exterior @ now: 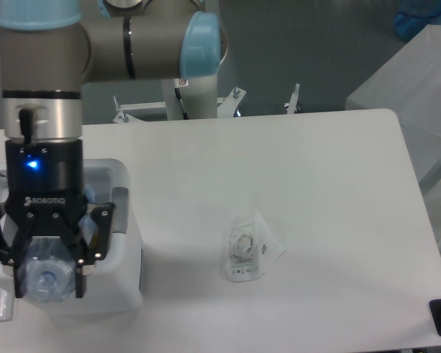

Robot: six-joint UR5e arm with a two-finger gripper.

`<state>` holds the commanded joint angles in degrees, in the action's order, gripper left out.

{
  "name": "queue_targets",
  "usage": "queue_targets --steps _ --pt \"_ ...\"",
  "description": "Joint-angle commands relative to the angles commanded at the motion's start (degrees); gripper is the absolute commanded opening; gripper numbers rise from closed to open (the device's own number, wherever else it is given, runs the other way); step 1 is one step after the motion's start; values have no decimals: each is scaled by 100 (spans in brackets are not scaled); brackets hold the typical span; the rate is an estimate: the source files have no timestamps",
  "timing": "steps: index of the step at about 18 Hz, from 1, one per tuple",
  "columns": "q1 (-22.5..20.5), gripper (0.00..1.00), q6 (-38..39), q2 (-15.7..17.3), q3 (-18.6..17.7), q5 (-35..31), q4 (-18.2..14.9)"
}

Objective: Place the trash in the trash can
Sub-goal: 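Lower the bottle into the bin and open the gripper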

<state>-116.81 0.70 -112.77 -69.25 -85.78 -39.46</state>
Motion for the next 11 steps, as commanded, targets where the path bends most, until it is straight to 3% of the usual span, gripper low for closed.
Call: queue_targets --steps 5,11 --pt "9 68 -17 149 -132 0 0" --pt "9 68 -88 676 -1019 9 0"
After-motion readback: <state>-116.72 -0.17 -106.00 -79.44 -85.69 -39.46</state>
